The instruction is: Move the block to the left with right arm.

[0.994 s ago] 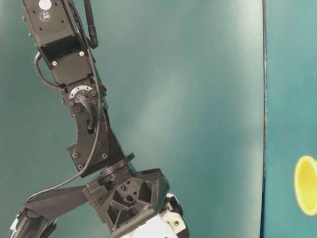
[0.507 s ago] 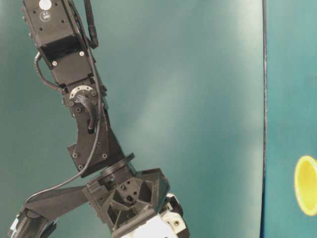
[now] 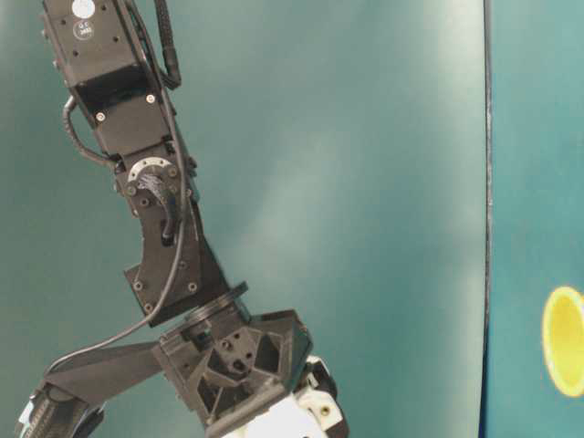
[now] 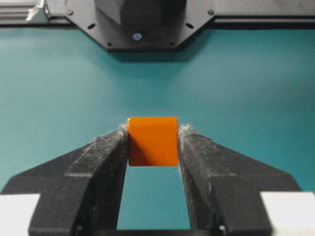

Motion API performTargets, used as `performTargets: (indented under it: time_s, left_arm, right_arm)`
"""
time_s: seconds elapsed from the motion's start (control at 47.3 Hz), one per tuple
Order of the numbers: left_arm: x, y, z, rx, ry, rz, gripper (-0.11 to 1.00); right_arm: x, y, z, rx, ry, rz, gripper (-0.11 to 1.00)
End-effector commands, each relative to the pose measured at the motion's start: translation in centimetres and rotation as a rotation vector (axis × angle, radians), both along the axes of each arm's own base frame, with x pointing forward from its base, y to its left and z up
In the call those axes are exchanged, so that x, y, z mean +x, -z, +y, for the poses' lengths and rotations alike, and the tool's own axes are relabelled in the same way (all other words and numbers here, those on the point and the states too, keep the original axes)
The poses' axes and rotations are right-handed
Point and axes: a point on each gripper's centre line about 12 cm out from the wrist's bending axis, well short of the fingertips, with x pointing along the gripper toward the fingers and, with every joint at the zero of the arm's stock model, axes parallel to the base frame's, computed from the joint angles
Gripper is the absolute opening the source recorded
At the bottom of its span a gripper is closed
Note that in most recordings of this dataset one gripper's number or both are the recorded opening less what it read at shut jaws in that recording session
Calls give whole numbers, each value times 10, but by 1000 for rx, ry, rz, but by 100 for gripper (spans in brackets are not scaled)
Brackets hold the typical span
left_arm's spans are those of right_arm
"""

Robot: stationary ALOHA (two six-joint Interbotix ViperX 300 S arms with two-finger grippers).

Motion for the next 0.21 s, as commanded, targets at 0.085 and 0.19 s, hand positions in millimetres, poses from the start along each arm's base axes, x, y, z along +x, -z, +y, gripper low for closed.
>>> performTargets:
  time_s: [0.085, 0.19]
  left_arm:
    - [2, -11, 0, 3, -2, -23, 0]
    - [2, -11, 0, 2, -2, -23, 0]
  right_arm:
    - [2, -24, 1, 1, -1, -61, 40]
    - [2, -23, 1, 1, -1, -60, 40]
